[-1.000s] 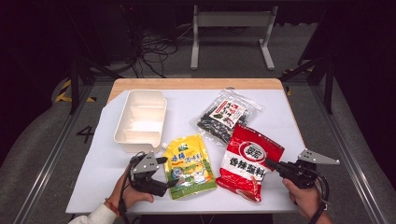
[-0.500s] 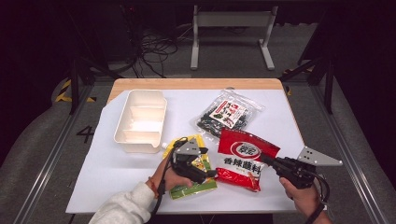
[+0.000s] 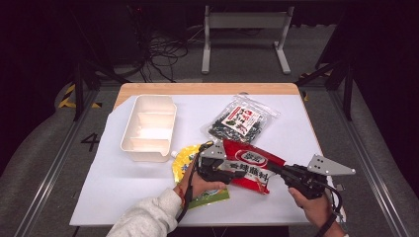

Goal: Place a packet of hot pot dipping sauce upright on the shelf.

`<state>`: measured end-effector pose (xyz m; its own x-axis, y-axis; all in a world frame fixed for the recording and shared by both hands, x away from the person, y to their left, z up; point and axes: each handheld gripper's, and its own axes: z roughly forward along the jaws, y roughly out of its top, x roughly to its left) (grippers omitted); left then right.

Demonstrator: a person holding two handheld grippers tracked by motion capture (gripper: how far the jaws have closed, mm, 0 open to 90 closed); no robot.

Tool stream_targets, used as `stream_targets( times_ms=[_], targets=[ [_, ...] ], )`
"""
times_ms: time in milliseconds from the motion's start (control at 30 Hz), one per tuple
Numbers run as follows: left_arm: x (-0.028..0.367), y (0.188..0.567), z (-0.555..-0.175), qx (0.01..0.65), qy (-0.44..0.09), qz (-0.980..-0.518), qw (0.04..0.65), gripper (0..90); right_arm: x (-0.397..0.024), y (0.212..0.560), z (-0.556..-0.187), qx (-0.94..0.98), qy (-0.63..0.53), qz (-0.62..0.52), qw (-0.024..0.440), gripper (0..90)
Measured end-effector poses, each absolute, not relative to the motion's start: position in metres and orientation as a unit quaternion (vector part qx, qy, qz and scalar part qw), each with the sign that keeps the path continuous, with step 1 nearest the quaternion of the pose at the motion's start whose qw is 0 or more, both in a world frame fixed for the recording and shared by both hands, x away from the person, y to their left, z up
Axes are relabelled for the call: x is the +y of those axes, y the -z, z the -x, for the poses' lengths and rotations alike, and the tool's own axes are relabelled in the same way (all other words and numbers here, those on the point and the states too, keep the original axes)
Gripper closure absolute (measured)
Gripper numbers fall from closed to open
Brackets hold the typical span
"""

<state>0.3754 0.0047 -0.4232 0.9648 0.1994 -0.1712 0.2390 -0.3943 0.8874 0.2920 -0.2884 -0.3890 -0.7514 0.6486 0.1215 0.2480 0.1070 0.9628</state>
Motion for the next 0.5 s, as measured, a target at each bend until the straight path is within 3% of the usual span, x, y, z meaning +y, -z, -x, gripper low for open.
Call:
stream_targets(
  times_ms=[100, 200, 333, 500],
  targets=[
    [0.0091, 0.4235, -0.3771, 0.129, 0.022, -0.826, 0.548, 80.8, -0.2846, 0.3876, -0.2923, 0.726, -0.591, -0.306, 0.171, 89.9],
    [0.0094, 0.4221, -0.3749, 0.122, 0.014, -0.824, 0.553, 89.6, -0.2828, 0.3870, -0.2930, 0.723, -0.590, -0.313, 0.177, 89.6],
    [0.0108, 0.4209, -0.3735, 0.115, 0.018, -0.822, 0.557, 90.0, -0.2830, 0.3860, -0.2930, 0.720, -0.590, -0.316, 0.182, 84.6],
    [0.0118, 0.4161, -0.3692, 0.110, 0.008, -0.821, 0.561, 90.0, -0.2852, 0.3855, -0.2911, 0.725, -0.577, -0.323, 0.192, 63.7]
  ],
)
